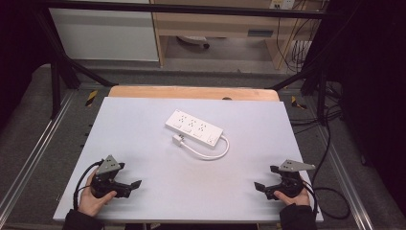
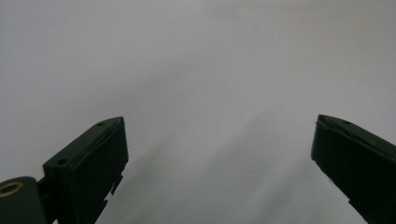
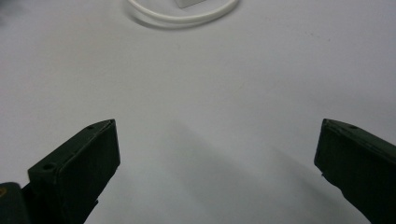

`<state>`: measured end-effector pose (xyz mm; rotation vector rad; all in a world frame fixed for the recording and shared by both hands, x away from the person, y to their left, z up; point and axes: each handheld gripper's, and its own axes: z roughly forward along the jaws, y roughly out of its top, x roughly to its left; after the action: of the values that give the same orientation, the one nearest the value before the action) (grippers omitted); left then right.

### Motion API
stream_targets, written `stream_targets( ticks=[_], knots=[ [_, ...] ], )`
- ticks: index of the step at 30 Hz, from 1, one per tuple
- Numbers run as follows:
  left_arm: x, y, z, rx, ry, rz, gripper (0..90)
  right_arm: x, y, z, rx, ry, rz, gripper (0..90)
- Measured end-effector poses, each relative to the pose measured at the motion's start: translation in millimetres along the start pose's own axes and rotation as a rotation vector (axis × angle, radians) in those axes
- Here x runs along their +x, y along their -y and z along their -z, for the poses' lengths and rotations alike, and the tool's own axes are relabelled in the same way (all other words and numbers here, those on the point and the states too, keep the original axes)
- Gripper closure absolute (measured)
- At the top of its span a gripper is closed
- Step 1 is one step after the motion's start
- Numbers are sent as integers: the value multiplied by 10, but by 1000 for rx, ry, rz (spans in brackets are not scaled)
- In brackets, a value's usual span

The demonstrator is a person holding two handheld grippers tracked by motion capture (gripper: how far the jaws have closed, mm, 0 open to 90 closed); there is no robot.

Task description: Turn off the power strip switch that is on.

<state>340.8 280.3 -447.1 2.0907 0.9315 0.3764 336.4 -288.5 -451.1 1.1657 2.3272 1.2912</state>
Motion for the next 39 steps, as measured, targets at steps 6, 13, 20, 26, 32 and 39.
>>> stream_targets(
  ticks=[6, 13, 20, 26, 32, 39],
  knots=[
    [6, 11, 7, 11, 4, 11, 40, 2, -2, 11, -4, 5, 4, 7],
    [10, 8, 21, 4, 7, 12, 42, 20, -14, -9, 3, 6, 5, 8],
    [4, 1, 28, -4, 4, 9, 44, 63, -43, -40, 6, 5, 12, 7],
    [4, 1, 32, -4, -2, 12, 44, 78, -58, -63, 9, 4, 18, 7],
    [5, -6, 45, -6, -10, 9, 44, 101, -77, -90, 17, 0, 24, 7],
    [8, -5, 51, -9, -11, 14, 45, 156, -123, -146, 28, -2, 29, 7]
  ],
)
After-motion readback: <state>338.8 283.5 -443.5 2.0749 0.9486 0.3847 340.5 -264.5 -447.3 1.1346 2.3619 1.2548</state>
